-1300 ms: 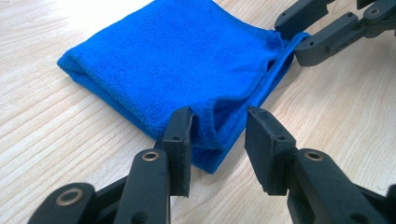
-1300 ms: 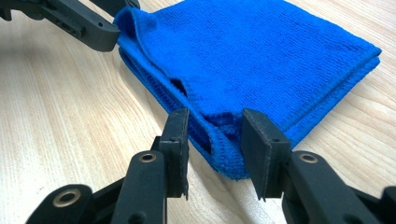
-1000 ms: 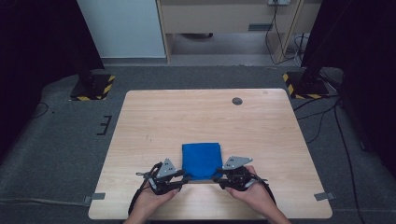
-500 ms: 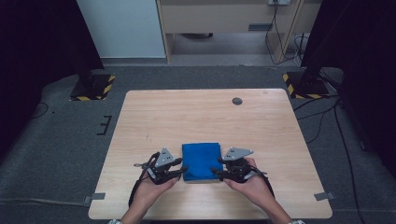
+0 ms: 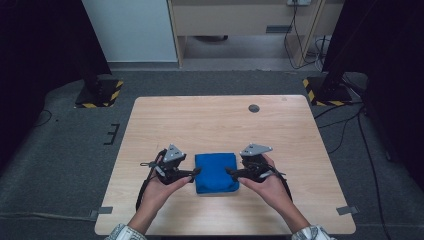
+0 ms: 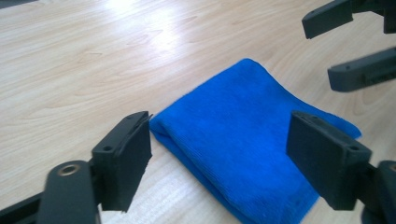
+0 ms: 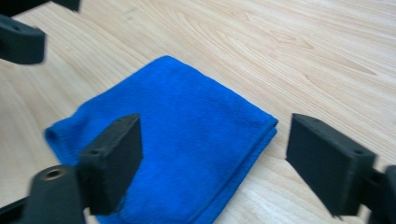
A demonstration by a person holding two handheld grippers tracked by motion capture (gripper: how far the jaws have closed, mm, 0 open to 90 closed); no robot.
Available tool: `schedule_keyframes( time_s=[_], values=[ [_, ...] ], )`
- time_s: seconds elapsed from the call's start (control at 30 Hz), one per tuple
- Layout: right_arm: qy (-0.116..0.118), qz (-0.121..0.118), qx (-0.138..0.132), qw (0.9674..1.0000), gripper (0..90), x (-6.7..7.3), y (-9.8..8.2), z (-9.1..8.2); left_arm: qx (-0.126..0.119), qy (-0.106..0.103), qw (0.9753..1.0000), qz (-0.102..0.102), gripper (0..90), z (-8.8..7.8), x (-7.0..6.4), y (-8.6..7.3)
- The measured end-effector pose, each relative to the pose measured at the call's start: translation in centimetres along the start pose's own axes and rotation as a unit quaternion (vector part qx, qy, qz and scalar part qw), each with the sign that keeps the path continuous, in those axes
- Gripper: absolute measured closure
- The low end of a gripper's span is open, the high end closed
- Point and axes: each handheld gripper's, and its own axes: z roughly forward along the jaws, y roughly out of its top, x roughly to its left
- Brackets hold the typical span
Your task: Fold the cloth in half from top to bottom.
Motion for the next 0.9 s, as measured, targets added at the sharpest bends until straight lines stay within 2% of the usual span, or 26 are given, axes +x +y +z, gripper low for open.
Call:
schedule_keyframes(
  time_s=[0.1,0.2,0.3,0.4,0.63,0.9],
  values=[
    [-0.003,0.007,0.005,1.0,13.3,-0.1,0.4,0.3,0.01,0.001,1.0,0.001,18.5,0.3,0.1,0.5],
    [0.006,0.007,0.006,0.9999,10.2,-0.1,0.9,0.5,0.014,-0.014,0.9998,-0.008,15.0,0.7,0.1,0.8],
    [0.01,-0.002,0.005,0.9999,9.4,-0.2,1.2,0.6,0.018,-0.007,0.9998,-0.006,12.5,1.0,0.3,1.2],
    [0.008,0.003,-0.001,1.0,9.3,-0.5,1.5,0.5,0.023,-0.005,0.9997,-0.003,10.2,1.0,0.4,1.5],
    [-0.001,0.01,-0.008,0.9999,9.1,-2.0,1.7,-0.1,0.024,0.005,0.9997,0.001,9.1,0.5,1.2,2.1],
    [-0.024,0.023,-0.017,0.9993,9.0,-4.1,1.2,-1.2,0.028,0.025,0.9993,-0.002,7.7,-0.7,3.4,2.0]
  ],
)
